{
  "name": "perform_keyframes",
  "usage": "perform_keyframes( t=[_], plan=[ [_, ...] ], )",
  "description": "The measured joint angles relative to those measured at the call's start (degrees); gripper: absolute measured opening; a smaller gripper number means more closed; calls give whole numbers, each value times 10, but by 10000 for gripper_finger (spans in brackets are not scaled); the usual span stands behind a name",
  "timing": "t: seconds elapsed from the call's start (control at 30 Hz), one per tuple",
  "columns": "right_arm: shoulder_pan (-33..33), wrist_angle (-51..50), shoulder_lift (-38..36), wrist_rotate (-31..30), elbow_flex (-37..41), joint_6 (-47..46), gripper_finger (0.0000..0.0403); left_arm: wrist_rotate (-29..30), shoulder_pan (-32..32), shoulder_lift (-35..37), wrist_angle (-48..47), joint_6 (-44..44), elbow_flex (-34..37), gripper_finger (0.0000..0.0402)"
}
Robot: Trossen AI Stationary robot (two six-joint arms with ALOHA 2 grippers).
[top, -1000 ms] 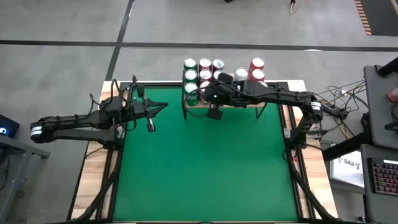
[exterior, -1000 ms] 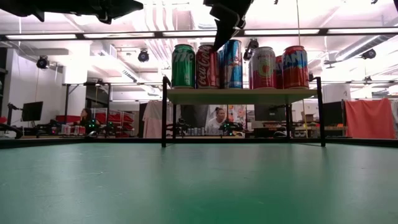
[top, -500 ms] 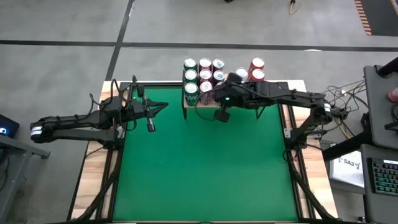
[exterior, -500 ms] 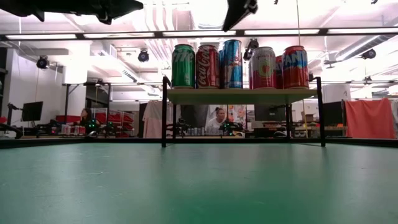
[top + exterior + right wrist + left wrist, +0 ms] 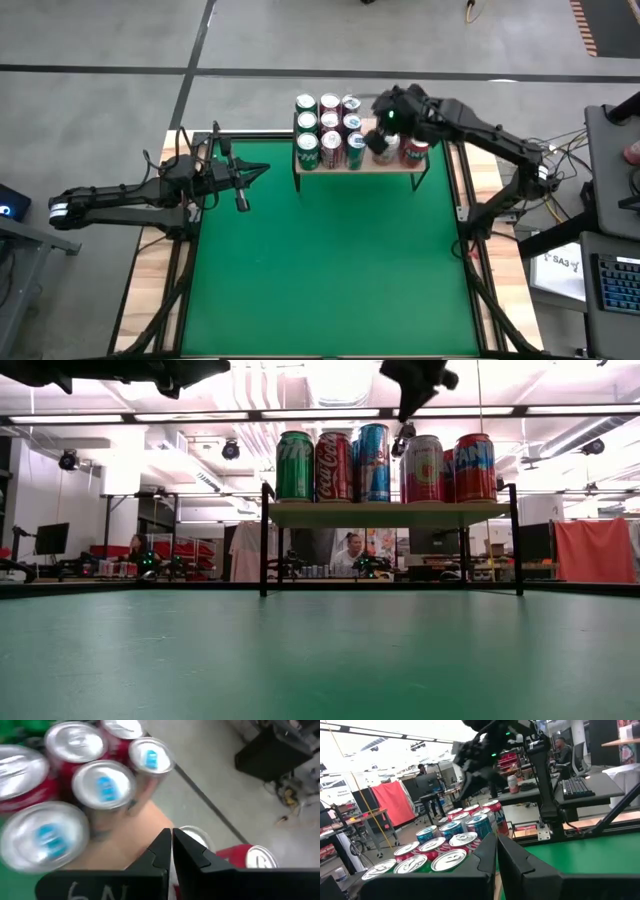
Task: Place canned beverage on shelf
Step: Adjust the soda cans on the shelf
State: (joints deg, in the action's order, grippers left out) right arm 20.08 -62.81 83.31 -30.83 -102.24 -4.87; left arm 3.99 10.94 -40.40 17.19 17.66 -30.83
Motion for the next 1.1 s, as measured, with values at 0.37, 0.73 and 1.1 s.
perform_keyframes(
  t=[0.37, 0.73, 1.1],
  plan=[
    [121, 68, 33, 115, 1, 49, 9, 0, 0, -1, -2, -2, 0, 0],
    [129, 59, 42, 151, 10, 44, 9, 0, 0, -1, -6, -2, 0, 0],
    [128, 53, 42, 162, 19, 28, 9, 0, 0, -1, -6, -2, 0, 0]
  ],
)
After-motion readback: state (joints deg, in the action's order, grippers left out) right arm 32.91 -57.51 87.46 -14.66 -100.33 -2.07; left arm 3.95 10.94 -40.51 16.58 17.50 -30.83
